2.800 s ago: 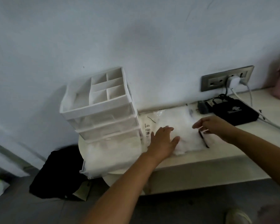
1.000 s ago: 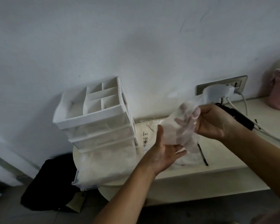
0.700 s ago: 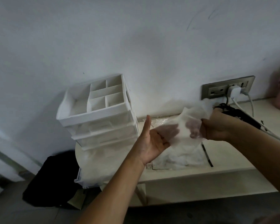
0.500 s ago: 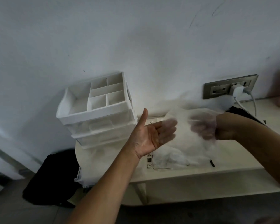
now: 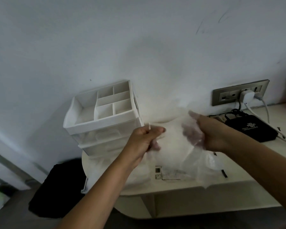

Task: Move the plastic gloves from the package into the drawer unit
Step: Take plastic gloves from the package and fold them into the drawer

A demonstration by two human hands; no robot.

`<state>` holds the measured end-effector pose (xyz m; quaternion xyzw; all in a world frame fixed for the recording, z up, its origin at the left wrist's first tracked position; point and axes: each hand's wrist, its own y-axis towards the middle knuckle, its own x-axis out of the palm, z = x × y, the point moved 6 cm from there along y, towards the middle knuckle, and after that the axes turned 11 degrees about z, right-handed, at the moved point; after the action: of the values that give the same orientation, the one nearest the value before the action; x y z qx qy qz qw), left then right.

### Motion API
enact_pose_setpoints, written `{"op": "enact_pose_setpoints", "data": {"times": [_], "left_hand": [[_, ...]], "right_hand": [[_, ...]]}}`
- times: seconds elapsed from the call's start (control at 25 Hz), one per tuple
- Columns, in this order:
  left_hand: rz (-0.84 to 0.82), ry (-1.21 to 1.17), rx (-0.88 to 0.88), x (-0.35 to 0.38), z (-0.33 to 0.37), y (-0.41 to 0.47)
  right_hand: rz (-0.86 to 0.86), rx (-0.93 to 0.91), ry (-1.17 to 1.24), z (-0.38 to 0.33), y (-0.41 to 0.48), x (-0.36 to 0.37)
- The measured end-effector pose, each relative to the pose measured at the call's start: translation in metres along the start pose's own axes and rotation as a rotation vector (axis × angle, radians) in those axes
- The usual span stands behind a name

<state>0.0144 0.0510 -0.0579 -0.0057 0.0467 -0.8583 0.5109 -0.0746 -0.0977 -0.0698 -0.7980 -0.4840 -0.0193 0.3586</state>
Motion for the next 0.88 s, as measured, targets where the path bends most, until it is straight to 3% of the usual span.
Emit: {"op": "enact_pose_setpoints", "data": {"times": [0.12,0.28,0.4,0.52,0.72,0.88], "left_hand": [[0.109,0.136,0.17,-0.028,0.018,-0.004],[0.146,0.317,0.199,-0.064,0.025,-0.008],[0.187,0.415,0.172,-0.101,0.013,-0.009],[0.212,0.564,0.134,-0.131,-0.01,-0.011],[0.306,0.598,-0.001,-0.177,-0.049,-0.003],[0.381,0.607,-0.02,-0.19,-0.057,-0.005]], "right_hand": [[-0.092,-0.034,0.141,0.006,0.006,0.016],[-0.12,-0.239,-0.213,0.007,0.003,0.039],[-0.016,-0.369,-0.584,0.008,0.008,0.051],[0.04,-0.448,-0.763,0.015,0.016,0.063],[0.207,-0.578,-0.76,0.025,0.026,0.075],[0.466,-0.946,-0.732,0.009,0.009,0.086]]}}
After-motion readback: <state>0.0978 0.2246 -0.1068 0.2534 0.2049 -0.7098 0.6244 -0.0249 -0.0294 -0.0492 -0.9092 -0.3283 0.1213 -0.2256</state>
